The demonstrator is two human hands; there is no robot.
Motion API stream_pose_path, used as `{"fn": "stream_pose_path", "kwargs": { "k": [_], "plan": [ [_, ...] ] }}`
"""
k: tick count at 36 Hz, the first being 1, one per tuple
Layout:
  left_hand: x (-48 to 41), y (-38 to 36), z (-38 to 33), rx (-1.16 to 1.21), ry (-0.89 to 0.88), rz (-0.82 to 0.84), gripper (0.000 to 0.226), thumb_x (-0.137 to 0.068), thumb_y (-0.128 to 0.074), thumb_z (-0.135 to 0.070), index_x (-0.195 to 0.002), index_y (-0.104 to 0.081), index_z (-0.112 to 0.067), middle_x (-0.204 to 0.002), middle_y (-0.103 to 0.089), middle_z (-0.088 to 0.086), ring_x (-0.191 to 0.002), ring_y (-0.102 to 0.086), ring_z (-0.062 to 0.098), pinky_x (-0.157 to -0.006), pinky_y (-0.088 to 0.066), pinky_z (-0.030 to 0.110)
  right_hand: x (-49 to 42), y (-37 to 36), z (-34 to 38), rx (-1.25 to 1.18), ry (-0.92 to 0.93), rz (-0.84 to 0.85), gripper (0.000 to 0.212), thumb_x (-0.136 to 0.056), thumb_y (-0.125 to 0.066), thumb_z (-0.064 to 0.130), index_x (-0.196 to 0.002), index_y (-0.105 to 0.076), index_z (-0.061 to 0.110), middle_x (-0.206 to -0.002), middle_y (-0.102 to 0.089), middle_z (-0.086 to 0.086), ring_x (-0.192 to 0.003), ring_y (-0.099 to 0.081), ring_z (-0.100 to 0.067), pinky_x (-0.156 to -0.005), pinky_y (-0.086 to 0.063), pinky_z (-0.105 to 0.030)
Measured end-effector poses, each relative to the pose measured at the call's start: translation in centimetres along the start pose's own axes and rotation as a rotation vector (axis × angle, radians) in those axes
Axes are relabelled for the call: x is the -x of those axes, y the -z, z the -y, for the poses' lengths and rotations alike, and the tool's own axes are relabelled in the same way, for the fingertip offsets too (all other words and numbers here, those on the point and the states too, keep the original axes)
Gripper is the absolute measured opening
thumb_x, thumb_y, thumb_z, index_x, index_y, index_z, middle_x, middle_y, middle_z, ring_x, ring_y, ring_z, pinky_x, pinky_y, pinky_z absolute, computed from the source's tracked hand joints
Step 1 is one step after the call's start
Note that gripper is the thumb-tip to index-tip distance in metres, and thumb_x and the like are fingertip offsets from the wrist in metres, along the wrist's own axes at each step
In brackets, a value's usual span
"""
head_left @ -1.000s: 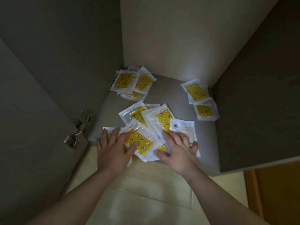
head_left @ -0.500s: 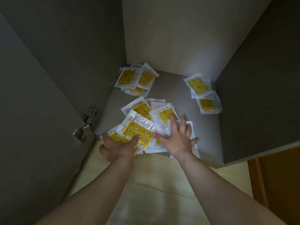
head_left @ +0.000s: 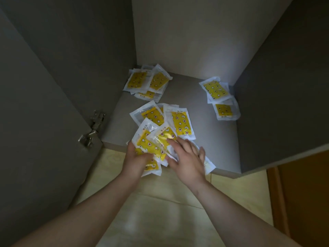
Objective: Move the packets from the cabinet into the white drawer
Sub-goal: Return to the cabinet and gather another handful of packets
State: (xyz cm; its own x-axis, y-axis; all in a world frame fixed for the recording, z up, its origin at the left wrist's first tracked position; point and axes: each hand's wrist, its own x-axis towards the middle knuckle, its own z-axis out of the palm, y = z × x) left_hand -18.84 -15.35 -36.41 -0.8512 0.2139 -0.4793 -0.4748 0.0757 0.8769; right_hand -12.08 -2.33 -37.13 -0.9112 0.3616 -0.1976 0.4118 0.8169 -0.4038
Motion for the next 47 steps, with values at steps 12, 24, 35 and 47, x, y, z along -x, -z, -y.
{"fn": "stream_pose_path", "kwargs": {
  "k": [12,24,35,47],
  "plan": [
    [-0.2,1.7,-1.5,0.097,0.100,-0.023,0.029,-0.088,-0.064,-0.007,-0.116,-0.058,-0.011,-0.094,-0.068,0.006,-0.076,-0.065,0.020,-0.063,-0.053,0.030,0.7,-0.1,2.7,-0.227,0.141,0.105,0.072,-0.085,-0.041,0.061,-0.148,-0.016,0.037,-0.157,-0.017,0.003,-0.146,0.003,-0.008,-0.114,0.010,-0.027],
    [2.6,1.8,0.2,0.085,0.140,0.180,0.030,-0.086,-0.060,0.002,-0.113,-0.060,-0.010,-0.099,-0.071,0.009,-0.081,-0.068,0.019,-0.067,-0.056,0.030,1.0,-1.6,4.0,-0.761,-0.001,0.007,0.067,-0.085,-0.037,-0.017,-0.131,-0.042,0.032,-0.155,-0.019,-0.008,-0.146,-0.012,-0.018,-0.119,-0.015,-0.040],
    [3.2,3.2,1.3,-0.059,0.153,0.187,0.027,-0.083,-0.063,0.005,-0.101,-0.060,-0.016,-0.089,-0.069,0.003,-0.077,-0.066,0.017,-0.058,-0.053,0.025,4.2,-2.0,0.1,-0.432,-0.146,-0.351,0.028,-0.078,-0.051,-0.012,-0.099,-0.063,0.002,-0.102,-0.055,-0.006,-0.092,-0.058,-0.028,-0.078,-0.040,-0.028],
    [3.2,5.5,4.2,-0.366,0.348,0.312,0.018,-0.081,-0.070,-0.008,-0.098,-0.066,-0.012,-0.085,-0.071,0.004,-0.076,-0.067,0.019,-0.065,-0.053,0.026,6.9,-1.8,-3.9,0.202,-0.193,0.315,0.093,-0.066,-0.071,0.054,-0.142,-0.021,0.036,-0.141,-0.025,0.008,-0.130,-0.026,-0.019,-0.099,-0.028,-0.038]
  ]
}}
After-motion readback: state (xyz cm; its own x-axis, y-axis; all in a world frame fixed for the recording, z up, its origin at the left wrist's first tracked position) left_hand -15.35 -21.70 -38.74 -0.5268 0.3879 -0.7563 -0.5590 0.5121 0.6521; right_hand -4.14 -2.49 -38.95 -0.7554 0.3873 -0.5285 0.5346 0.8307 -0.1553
